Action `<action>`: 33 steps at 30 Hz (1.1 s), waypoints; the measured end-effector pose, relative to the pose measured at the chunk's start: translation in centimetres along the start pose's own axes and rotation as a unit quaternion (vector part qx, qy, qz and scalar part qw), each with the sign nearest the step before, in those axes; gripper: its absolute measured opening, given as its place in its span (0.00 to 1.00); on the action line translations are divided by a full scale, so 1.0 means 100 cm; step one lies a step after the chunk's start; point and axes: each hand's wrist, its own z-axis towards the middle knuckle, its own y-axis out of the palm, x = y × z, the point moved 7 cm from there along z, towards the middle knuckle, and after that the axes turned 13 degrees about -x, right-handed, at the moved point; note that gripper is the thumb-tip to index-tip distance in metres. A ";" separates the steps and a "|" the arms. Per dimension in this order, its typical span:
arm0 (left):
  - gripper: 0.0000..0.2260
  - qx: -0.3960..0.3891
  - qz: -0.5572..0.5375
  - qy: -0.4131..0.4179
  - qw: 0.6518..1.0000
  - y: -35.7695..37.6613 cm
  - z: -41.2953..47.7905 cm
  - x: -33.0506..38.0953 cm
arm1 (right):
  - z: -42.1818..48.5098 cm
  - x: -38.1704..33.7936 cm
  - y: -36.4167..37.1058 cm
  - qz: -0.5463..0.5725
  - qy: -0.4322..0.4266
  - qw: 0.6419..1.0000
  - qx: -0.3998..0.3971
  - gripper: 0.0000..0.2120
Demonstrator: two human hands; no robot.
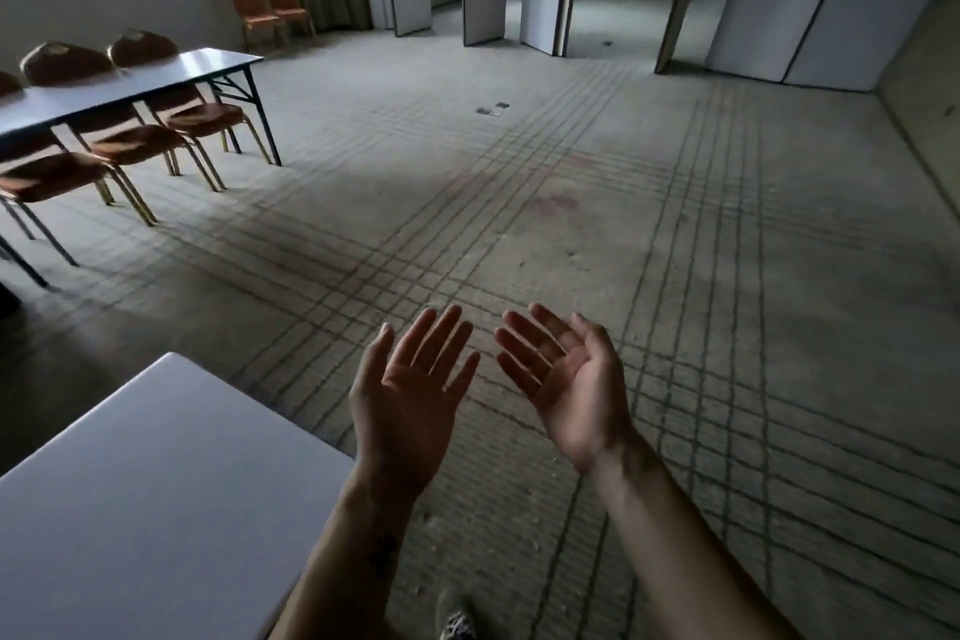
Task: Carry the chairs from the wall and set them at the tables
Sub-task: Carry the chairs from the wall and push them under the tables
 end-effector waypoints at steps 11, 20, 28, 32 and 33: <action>0.27 -0.048 -0.010 -0.040 0.998 0.016 0.237 0.038 | 0.206 -0.087 0.024 0.029 -0.053 0.998 0.015 0.25; 0.30 -0.033 -0.011 -0.019 0.999 -0.008 0.445 0.034 | 0.420 -0.132 -0.024 0.059 -0.017 0.998 0.006 0.25; 0.30 -0.001 -0.016 0.022 1.000 -0.010 0.639 0.044 | 0.630 -0.190 -0.035 0.073 0.037 0.996 -0.038 0.26; 0.29 0.040 -0.001 0.052 0.998 -0.030 0.715 0.068 | 0.723 -0.199 -0.023 0.058 0.069 0.994 -0.061 0.25; 0.29 0.045 0.003 0.050 0.998 -0.039 0.735 0.074 | 0.747 -0.199 -0.021 0.060 0.078 0.993 -0.065 0.25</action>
